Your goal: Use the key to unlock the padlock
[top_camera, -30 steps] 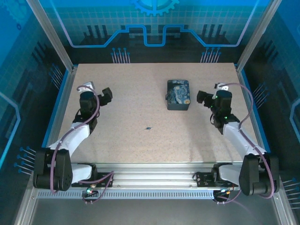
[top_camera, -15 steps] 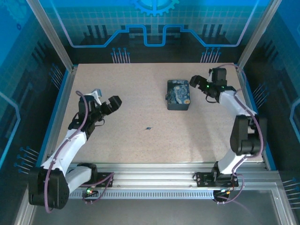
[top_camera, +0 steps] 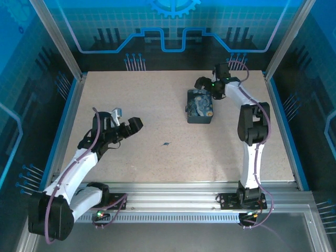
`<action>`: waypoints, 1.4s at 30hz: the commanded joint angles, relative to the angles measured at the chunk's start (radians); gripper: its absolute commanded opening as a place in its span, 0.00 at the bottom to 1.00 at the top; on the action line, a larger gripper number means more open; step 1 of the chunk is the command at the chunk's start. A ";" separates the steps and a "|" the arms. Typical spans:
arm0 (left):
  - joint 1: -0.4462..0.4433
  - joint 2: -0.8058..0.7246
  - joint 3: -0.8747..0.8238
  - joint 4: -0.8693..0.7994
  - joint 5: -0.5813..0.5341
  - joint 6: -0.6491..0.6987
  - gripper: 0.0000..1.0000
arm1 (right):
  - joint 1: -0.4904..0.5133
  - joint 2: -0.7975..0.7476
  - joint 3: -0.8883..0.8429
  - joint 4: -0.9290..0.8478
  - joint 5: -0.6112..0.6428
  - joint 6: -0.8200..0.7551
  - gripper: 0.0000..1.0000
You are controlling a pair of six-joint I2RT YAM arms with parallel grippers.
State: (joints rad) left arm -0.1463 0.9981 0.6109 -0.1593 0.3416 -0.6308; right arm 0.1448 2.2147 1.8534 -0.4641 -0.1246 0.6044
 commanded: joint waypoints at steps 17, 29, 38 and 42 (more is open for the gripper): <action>-0.018 0.133 0.063 0.020 0.051 -0.015 0.99 | 0.222 0.067 0.149 -0.191 -0.136 -0.247 0.96; -0.032 0.347 0.299 -0.019 0.069 0.052 0.97 | 0.240 -0.227 -0.088 -0.153 0.098 -0.230 1.00; -0.072 0.659 0.635 -0.072 0.102 0.124 0.98 | 0.223 -0.522 -0.437 -0.080 0.116 -0.105 1.00; -0.097 0.826 0.810 -0.110 0.117 0.159 0.97 | 0.222 -0.638 -0.612 -0.020 0.086 -0.040 1.00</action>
State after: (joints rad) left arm -0.2234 1.7447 1.3239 -0.2142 0.4191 -0.5255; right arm 0.3737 1.6344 1.3273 -0.5236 -0.0277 0.4946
